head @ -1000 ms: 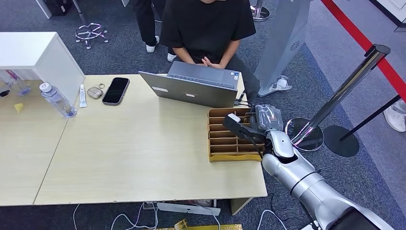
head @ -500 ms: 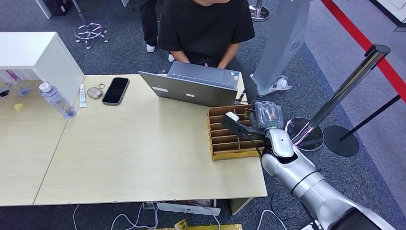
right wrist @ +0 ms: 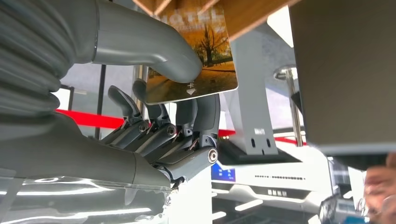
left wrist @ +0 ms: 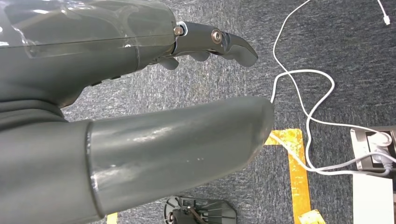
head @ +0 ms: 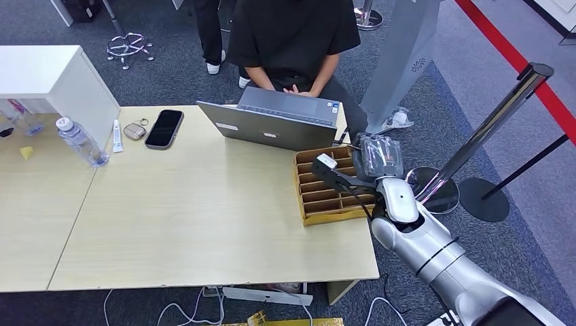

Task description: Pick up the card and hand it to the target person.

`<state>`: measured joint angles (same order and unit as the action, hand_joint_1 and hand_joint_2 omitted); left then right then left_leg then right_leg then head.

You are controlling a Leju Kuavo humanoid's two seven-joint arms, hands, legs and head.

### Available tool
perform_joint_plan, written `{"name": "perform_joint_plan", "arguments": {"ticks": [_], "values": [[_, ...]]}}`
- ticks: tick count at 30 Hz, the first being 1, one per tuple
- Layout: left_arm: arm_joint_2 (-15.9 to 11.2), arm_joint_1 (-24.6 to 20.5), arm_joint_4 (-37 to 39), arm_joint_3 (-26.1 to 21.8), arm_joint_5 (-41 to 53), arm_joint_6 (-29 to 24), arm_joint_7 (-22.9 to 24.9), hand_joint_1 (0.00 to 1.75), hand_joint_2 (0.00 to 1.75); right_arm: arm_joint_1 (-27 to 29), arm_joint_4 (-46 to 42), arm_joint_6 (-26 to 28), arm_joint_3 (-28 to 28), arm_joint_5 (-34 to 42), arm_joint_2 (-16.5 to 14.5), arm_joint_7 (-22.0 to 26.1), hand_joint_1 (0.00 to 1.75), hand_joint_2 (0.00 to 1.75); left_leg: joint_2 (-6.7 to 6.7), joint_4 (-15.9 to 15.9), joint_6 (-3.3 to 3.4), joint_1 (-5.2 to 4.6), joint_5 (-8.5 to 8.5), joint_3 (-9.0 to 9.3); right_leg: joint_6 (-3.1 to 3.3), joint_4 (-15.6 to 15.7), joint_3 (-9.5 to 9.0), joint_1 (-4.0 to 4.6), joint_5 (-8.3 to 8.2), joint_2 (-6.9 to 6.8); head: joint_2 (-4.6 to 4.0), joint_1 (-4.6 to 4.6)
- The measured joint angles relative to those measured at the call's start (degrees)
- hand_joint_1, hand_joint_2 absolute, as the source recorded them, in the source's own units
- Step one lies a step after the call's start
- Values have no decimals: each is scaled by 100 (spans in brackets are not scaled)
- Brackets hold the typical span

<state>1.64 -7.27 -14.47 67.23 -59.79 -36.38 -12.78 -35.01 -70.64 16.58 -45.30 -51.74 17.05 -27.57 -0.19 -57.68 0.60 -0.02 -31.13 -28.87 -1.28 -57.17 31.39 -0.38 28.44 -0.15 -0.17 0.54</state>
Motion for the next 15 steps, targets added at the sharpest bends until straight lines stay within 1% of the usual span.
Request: {"name": "perform_joint_plan", "arguments": {"ticks": [5, 9, 15], "values": [[-1, 0, 0, -1, -5, -2, 7, 0, 0, -3, -289, -3, 33, -114, 103, -72, 151, 175, 0, 0, 0, 0, 0, 0, 0, 0, 0, 0, 0, 0, 0, 0], [-1, 1, 0, 0, -5, -2, 12, 0, 0, -42, -501, -39, 83, -187, 191, -110, 150, 175, 0, 0, 0, 0, 0, -1, 0, 0, 0, 0, 0, 0, 0, -1], [1, 1, 0, 0, -5, -1, 24, 0, 0, -255, -735, -97, 174, -239, 297, -134, 151, 175, 0, -1, 0, 0, 0, 0, 0, 0, -1, 0, 0, 0, 0, 0]]}}
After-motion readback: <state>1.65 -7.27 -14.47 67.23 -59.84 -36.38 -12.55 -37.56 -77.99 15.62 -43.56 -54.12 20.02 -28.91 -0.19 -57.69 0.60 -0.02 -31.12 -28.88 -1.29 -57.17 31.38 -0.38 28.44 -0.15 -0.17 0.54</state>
